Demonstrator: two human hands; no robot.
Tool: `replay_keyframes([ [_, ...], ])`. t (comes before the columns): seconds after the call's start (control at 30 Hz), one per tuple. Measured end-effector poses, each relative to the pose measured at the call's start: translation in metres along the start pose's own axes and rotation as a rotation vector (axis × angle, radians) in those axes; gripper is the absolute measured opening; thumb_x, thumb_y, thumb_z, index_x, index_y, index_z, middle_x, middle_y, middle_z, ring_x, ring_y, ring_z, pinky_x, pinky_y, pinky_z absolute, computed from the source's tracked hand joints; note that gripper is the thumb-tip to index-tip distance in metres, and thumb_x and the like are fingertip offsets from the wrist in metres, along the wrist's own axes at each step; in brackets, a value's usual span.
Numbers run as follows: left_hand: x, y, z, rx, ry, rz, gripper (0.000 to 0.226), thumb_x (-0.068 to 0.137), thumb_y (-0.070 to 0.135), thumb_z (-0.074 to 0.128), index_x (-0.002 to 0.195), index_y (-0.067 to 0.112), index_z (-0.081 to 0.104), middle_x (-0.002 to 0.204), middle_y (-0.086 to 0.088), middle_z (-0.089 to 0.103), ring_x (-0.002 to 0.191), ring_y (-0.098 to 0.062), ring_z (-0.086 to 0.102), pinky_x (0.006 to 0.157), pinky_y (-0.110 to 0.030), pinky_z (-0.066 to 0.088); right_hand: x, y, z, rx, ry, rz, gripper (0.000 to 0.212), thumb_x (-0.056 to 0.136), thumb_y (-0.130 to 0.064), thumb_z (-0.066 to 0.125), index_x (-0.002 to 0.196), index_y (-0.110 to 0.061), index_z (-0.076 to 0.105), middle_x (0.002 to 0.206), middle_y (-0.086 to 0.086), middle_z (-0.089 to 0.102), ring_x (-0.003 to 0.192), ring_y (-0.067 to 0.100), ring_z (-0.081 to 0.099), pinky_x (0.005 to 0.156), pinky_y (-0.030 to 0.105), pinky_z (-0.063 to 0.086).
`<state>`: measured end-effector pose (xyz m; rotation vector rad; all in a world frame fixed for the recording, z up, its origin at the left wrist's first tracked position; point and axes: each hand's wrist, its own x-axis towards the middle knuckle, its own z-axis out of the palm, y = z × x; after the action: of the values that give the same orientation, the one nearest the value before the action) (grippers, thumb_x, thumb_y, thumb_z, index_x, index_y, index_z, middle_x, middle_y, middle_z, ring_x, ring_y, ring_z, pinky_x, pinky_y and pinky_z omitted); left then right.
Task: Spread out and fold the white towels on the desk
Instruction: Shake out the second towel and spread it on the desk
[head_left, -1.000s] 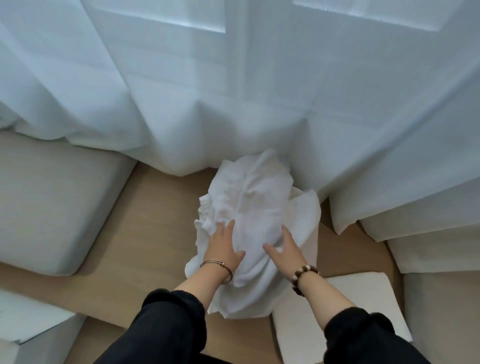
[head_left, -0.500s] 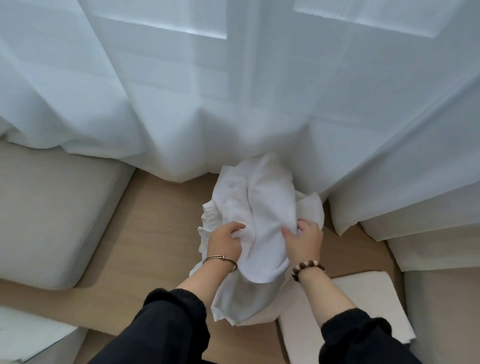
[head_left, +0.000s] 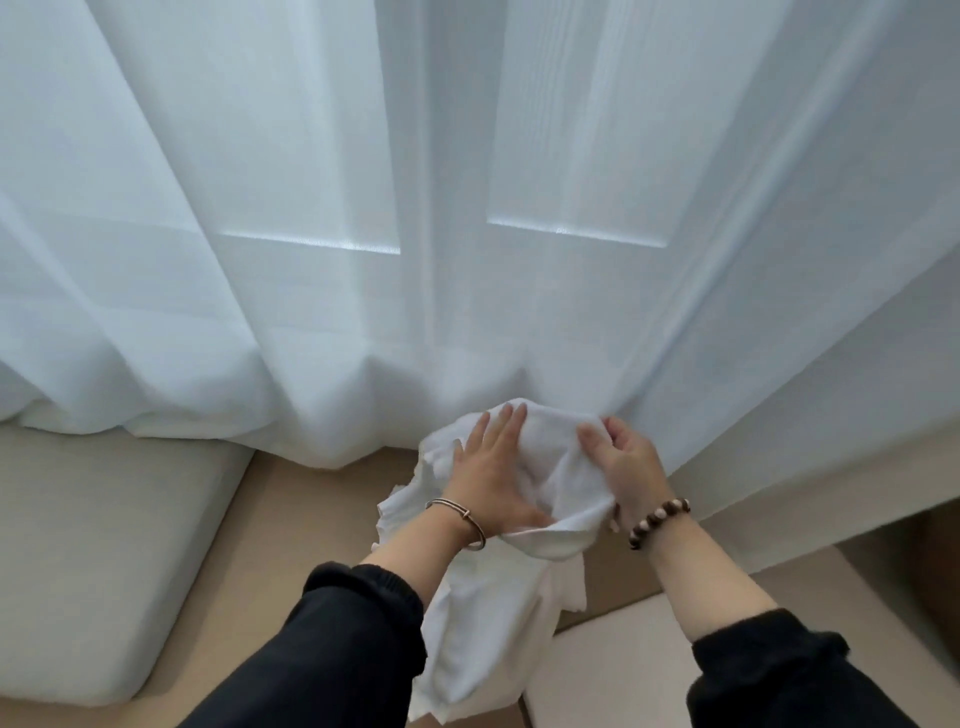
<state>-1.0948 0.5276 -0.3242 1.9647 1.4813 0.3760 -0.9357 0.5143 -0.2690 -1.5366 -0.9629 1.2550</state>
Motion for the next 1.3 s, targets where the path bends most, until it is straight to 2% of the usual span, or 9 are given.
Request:
replay_keyframes([
  [0.1, 0.006, 0.032, -0.027, -0.008, -0.024, -0.001, 0.096, 0.048, 0.06, 0.071, 0.135, 0.034, 0.039, 0.133, 0.009, 0.048, 0.129, -0.014, 0.035, 0.107, -0.037, 0.031, -0.012, -0.038, -0.017, -0.079, 0.061, -0.12, 0.02, 0.095, -0.013, 0.054, 0.078, -0.003, 0.058, 0.071, 0.008, 0.056, 0.07, 0.02, 0.052, 0.066, 0.036, 0.044],
  [0.17, 0.007, 0.052, -0.043, -0.07, -0.003, 0.02, 0.038, 0.064, 0.043, 0.075, 0.094, 0.025, 0.061, 0.087, 0.008, 0.062, 0.089, -0.016, 0.055, 0.078, -0.029, 0.043, -0.02, -0.057, -0.026, -0.15, 0.124, -0.195, 0.023, 0.094, -0.014, 0.054, 0.073, -0.006, 0.056, 0.063, -0.004, 0.053, 0.063, 0.013, 0.048, 0.061, 0.023, 0.041],
  [0.3, 0.002, 0.093, -0.065, -0.252, -0.013, 0.119, 0.042, 0.072, 0.013, 0.072, 0.05, 0.021, 0.037, 0.049, 0.01, 0.032, 0.05, -0.006, 0.03, 0.051, -0.024, 0.025, -0.043, -0.085, -0.043, -0.386, 0.344, -0.417, 0.022, 0.093, -0.013, 0.055, 0.073, -0.015, 0.046, 0.061, -0.007, 0.048, 0.056, 0.008, 0.044, 0.05, 0.016, 0.033],
  [0.5, 0.0, 0.161, -0.07, -0.328, -0.13, 0.18, 0.035, 0.078, 0.018, 0.069, 0.054, 0.016, 0.044, 0.055, 0.005, 0.032, 0.054, -0.011, 0.028, 0.049, -0.023, 0.024, -0.071, -0.1, -0.097, -0.491, 0.417, -0.463, 0.016, 0.095, -0.023, 0.052, 0.108, -0.014, 0.049, 0.085, -0.005, 0.058, 0.079, 0.02, 0.057, 0.059, 0.015, 0.038],
  [0.7, -0.002, 0.256, -0.049, -0.511, -0.165, 0.157, 0.025, 0.088, 0.01, 0.057, 0.063, 0.008, 0.055, 0.06, -0.003, 0.039, 0.062, -0.017, 0.036, 0.06, -0.029, 0.035, -0.118, -0.099, -0.168, -0.16, 0.188, -0.217, 0.068, 0.077, -0.029, 0.076, 0.128, -0.034, 0.031, 0.117, -0.014, 0.053, 0.105, 0.002, 0.054, 0.086, 0.022, 0.048],
  [0.8, -0.008, 0.315, -0.025, -0.549, -0.238, 0.178, 0.026, 0.088, 0.001, 0.055, 0.062, 0.006, 0.055, 0.06, -0.004, 0.04, 0.06, -0.018, 0.037, 0.057, -0.028, 0.035, -0.146, -0.107, -0.212, -0.184, 0.29, -0.225, 0.076, 0.068, -0.022, 0.083, 0.129, -0.029, 0.037, 0.117, -0.013, 0.055, 0.108, 0.005, 0.053, 0.09, 0.025, 0.048],
  [0.93, -0.021, 0.394, 0.014, -0.585, -0.378, 0.248, 0.023, 0.087, -0.008, 0.051, 0.071, 0.004, 0.063, 0.06, -0.005, 0.052, 0.059, -0.019, 0.049, 0.054, -0.024, 0.048, -0.187, -0.118, -0.294, -0.309, 0.46, -0.246, 0.047, 0.069, -0.02, 0.08, 0.108, -0.032, 0.056, 0.097, -0.024, 0.059, 0.09, -0.002, 0.057, 0.062, 0.001, 0.04],
  [1.13, -0.049, 0.529, 0.104, -0.721, -0.681, 0.233, 0.013, 0.094, 0.015, 0.055, 0.086, 0.011, 0.064, 0.073, -0.003, 0.06, 0.067, -0.013, 0.057, 0.063, -0.022, 0.053, -0.261, -0.103, -0.443, -0.332, 0.807, -0.182, 0.058, 0.073, -0.018, 0.079, 0.125, -0.012, 0.056, 0.127, 0.006, 0.059, 0.115, 0.021, 0.054, 0.088, 0.023, 0.038],
  [1.3, -0.071, 0.621, 0.2, -0.213, -0.929, 0.477, 0.024, 0.087, 0.036, 0.064, 0.107, 0.027, 0.054, 0.106, 0.008, 0.06, 0.094, -0.006, 0.057, 0.081, -0.024, 0.049, -0.321, -0.084, -0.553, -0.257, 1.039, -0.109, 0.057, 0.075, -0.018, 0.078, 0.126, -0.01, 0.053, 0.126, 0.009, 0.06, 0.114, 0.027, 0.055, 0.091, 0.033, 0.044],
])
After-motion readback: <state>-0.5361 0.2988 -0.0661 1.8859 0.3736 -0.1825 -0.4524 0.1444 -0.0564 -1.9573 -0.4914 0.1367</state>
